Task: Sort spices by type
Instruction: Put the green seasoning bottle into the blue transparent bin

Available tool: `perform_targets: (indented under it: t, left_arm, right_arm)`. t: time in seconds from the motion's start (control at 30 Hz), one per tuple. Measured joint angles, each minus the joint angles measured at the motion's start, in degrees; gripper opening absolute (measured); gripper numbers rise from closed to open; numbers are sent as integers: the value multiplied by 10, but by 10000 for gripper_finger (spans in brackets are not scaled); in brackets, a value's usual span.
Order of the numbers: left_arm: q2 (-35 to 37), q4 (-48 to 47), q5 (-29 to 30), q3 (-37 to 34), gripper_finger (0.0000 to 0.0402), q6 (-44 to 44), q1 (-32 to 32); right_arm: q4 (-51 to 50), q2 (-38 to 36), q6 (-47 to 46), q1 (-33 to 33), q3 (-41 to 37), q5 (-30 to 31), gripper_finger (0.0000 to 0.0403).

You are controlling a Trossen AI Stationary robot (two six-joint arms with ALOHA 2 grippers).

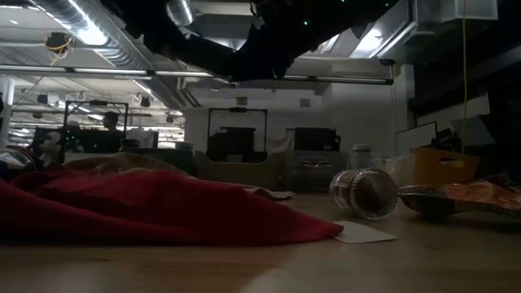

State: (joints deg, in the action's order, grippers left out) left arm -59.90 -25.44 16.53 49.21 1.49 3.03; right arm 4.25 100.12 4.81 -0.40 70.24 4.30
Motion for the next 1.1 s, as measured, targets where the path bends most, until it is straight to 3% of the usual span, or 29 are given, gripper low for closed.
perform_targets:
  t: [0.13, 0.3, 0.83, 1.1]
  left_arm:
    - [0, 2, -1, 0, 235, -1, 0]
    - [0, -1, -37, 0, 187, -5, 0]
    - [2, -19, -65, 0, 185, 0, -5]
    - [6, -168, -56, 51, 185, 19, -38]
  right_arm:
    - [4, 0, 0, 0, 0, -9, 204]
    - [2, 0, 4, 0, 0, -15, 204]
    - [6, 0, -5, 1, 0, -34, 257]
    - [2, 0, -4, 0, 0, -31, 275]
